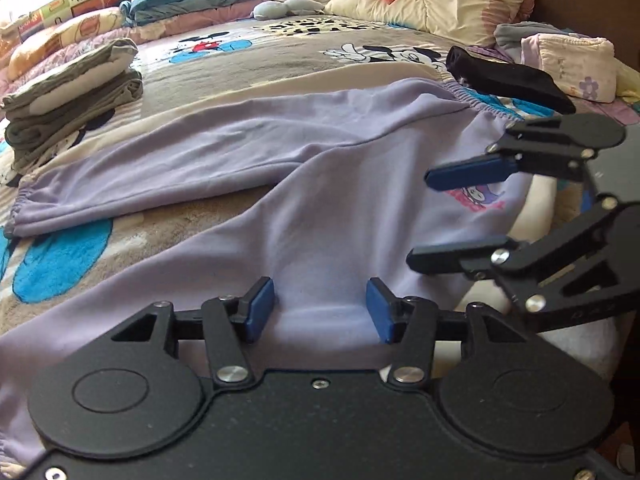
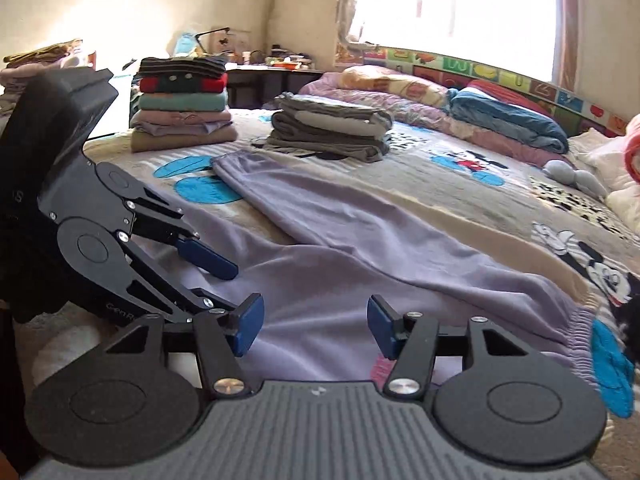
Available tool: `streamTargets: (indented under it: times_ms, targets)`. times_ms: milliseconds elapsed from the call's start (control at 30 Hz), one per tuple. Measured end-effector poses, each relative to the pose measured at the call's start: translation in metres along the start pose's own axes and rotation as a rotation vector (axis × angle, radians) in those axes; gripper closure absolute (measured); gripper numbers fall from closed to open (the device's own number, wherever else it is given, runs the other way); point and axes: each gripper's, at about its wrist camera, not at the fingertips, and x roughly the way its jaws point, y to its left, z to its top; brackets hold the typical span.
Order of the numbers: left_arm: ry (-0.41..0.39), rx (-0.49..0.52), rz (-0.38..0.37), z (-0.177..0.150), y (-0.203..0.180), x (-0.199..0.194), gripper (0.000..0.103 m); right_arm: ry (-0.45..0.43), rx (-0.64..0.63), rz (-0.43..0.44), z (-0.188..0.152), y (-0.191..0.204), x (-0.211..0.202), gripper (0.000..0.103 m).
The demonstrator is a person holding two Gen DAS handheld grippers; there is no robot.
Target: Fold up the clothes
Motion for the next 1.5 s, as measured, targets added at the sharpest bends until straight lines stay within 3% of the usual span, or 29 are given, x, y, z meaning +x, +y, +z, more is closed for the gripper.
streamTargets:
  times_ms: [67, 133, 267, 367, 533, 600, 733, 933, 1000, 1067, 1200, 1300, 1400, 1500]
  targets:
    - [0.013, 0.011, -0.05, -0.003, 0.003, -0.006, 0.045, 0.077, 0.003, 0.056, -0.007, 0.001, 0.009, 0.044]
    - [0.006, 0.02, -0.073, -0.003, 0.004, -0.01, 0.045, 0.091, 0.028, 0.1, -0.012, -0.002, 0.004, 0.043]
    - [-0.178, -0.001, 0.015, 0.004, 0.005, -0.018, 0.046, 0.139, 0.041, 0.152, -0.017, -0.005, -0.01, 0.043]
    - [-0.222, 0.021, 0.045, 0.014, 0.003, -0.008, 0.046, 0.159, 0.025, 0.161, -0.02, -0.002, -0.016, 0.043]
    - [-0.081, 0.124, 0.021, 0.004, -0.011, 0.016, 0.046, 0.175, 0.015, 0.189, -0.017, -0.007, -0.021, 0.043]
    - [-0.054, 0.09, -0.009, 0.005, -0.006, 0.012, 0.046, 0.158, 0.053, 0.206, -0.015, -0.015, -0.029, 0.048]
    - [-0.06, 0.118, -0.007, -0.005, -0.012, 0.005, 0.047, 0.071, 0.12, 0.103, -0.013, -0.029, -0.035, 0.058]
    - [-0.031, 0.12, -0.017, -0.012, -0.024, -0.003, 0.047, -0.013, 0.05, -0.005, 0.007, -0.006, -0.001, 0.062]
    - [-0.024, 0.121, -0.025, -0.015, -0.025, -0.006, 0.047, 0.002, 0.058, 0.014, 0.01, -0.002, 0.018, 0.062]
    - [-0.011, 0.115, -0.06, -0.017, -0.021, -0.012, 0.047, 0.085, 0.021, 0.029, 0.007, 0.006, 0.034, 0.062]
    - [-0.018, 0.093, -0.106, -0.022, -0.009, -0.023, 0.046, 0.126, 0.005, 0.044, 0.005, 0.009, 0.029, 0.061]
    - [-0.089, 0.048, 0.008, -0.02, 0.002, -0.03, 0.046, 0.137, -0.02, 0.051, -0.002, 0.014, 0.018, 0.061]
    - [-0.185, -0.076, 0.234, -0.019, 0.03, -0.044, 0.046, 0.138, -0.025, 0.05, -0.006, 0.016, 0.012, 0.061]
    - [-0.264, -0.263, 0.433, -0.03, 0.073, -0.067, 0.046, 0.136, -0.025, 0.049, -0.01, 0.017, 0.006, 0.061]
